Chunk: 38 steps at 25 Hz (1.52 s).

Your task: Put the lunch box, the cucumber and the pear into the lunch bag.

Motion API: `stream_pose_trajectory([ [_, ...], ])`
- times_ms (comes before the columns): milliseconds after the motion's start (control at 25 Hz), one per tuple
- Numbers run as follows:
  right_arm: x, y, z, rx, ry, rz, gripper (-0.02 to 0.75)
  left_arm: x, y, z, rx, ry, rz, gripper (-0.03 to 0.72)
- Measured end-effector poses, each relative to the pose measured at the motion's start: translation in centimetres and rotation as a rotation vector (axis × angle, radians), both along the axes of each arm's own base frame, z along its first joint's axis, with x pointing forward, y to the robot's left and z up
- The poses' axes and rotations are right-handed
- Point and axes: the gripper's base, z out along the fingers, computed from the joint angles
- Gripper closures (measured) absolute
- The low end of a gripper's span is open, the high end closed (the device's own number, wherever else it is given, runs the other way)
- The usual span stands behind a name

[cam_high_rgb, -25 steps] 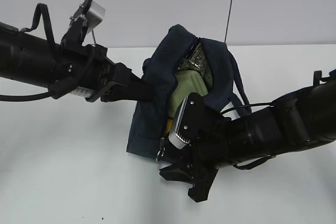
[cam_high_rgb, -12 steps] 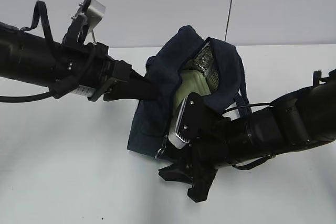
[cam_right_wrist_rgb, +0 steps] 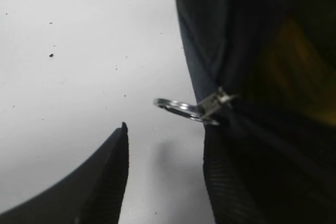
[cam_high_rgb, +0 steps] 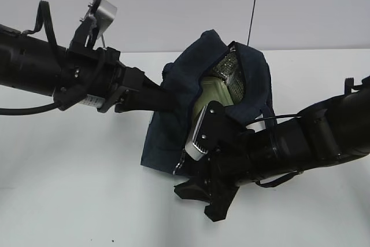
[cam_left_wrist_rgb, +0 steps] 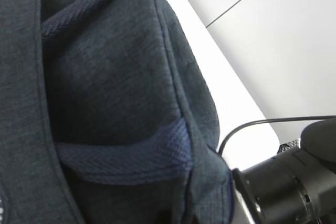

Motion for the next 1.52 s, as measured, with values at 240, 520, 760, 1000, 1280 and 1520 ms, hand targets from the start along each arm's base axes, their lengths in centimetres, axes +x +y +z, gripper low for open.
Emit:
stream_pose_trajectory([
  [240,0.7,0.1,0.4,-0.005,-0.004,-0.034,0.359,0.0,0.0,0.0,0.001,0.001,-0.004,0.704],
  [520,1.0,0.1,1.2,0.009,0.0,-0.069,0.359,0.2,0.0,-0.6,0.022,0.006,-0.002,0.704],
  [760,1.1,-0.1,1.4,-0.01,-0.015,-0.091,0.384,0.2,0.0,-0.6,0.025,0.004,0.003,0.704],
  [1000,1.3,-0.2,1.5,-0.022,-0.022,-0.106,0.54,0.2,0.0,-0.6,0.025,0.004,0.003,0.704],
  [1280,1.4,-0.3,1.4,-0.038,-0.025,-0.118,0.574,0.3,-0.1,-0.5,0.009,0.01,0.013,0.704],
  [1520,1.5,-0.4,1.3,-0.053,-0.029,-0.13,0.732,0.2,-0.1,-0.5,0.0,0.015,0.013,0.704],
])
